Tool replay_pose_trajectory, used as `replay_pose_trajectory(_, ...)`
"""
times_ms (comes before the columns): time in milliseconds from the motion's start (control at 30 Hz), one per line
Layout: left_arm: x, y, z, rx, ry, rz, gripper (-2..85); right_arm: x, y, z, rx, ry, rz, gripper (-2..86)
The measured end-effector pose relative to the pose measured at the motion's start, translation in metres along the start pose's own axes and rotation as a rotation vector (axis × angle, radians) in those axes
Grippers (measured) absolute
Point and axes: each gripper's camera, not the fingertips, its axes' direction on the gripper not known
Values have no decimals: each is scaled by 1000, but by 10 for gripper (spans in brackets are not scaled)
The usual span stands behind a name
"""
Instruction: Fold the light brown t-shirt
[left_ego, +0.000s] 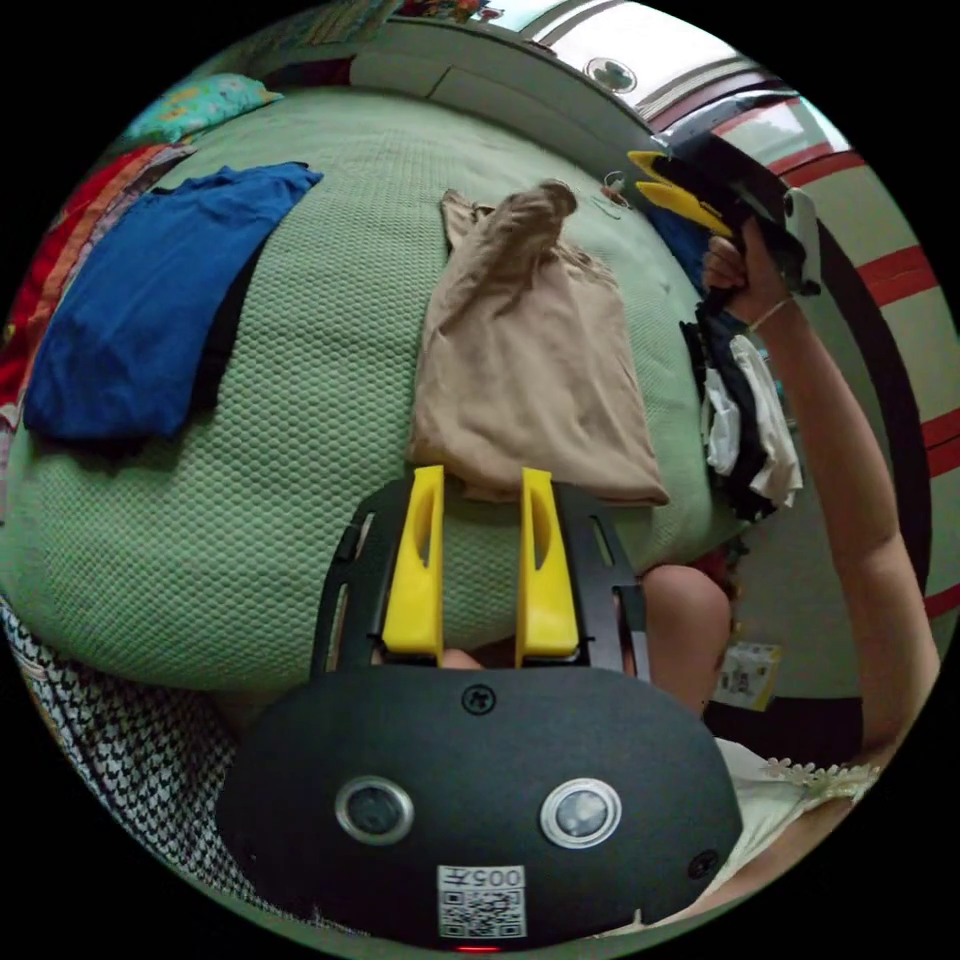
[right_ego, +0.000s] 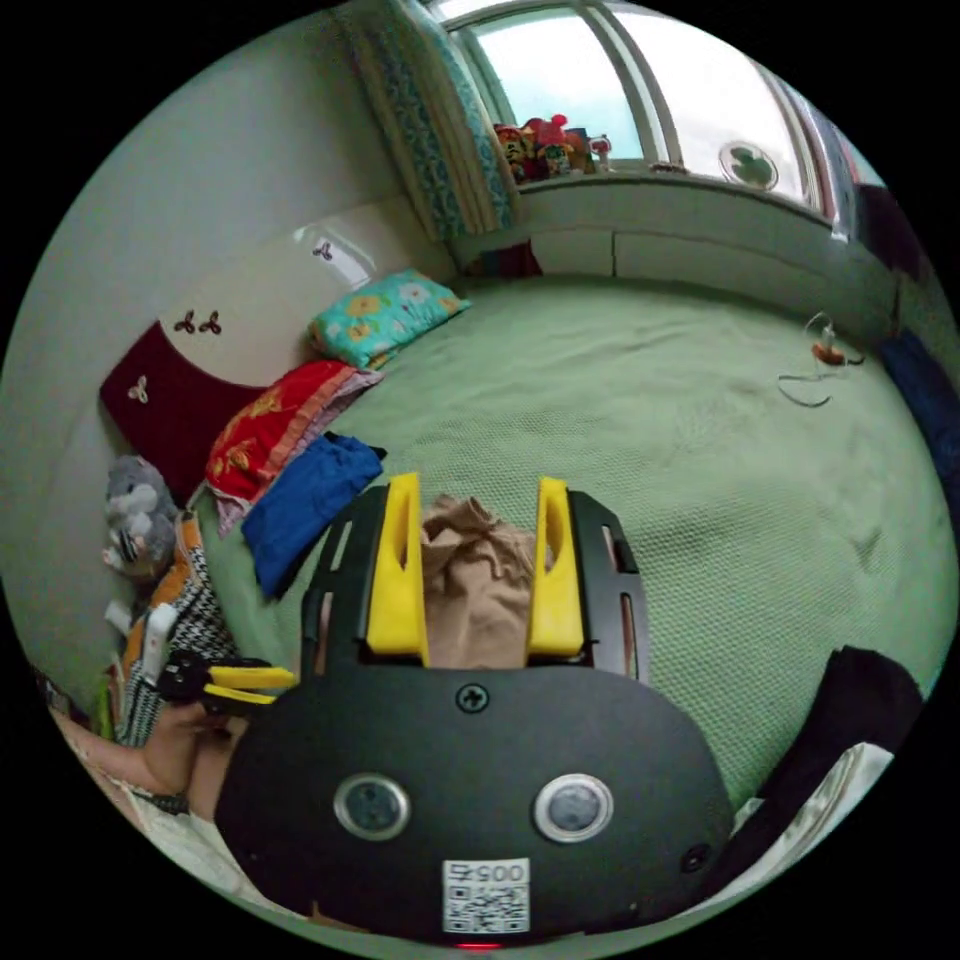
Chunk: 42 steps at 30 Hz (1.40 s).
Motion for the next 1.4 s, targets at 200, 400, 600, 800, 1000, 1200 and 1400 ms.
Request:
replay_pose_trajectory(200,-2,-2,1,-1,5,-38,120,-1,11,17,-102,-82,-33,136)
replay_pose_trajectory(400,-9,-8,8,-21,20,-71,109,-42,9,70,-230,-114,-121,123)
replay_pose_trajectory(600,-6,-9,7,-37,-8,-49,79,-69,8,150,-405,267,-100,71)
replay_pose_trajectory(800,-5,5,-5,-19,13,-29,32,-67,8,139,-338,251,-50,-9)
replay_pose_trajectory(1000,-4,29,-17,12,-27,-18,3,-85,4,108,-236,95,-174,-6)
replay_pose_trajectory(1200,-11,33,-20,29,6,-41,48,-59,10,158,-453,115,-51,63)
replay_pose_trajectory(1400,-20,27,-21,62,40,-81,84,-46,-3,64,-100,-61,-88,72)
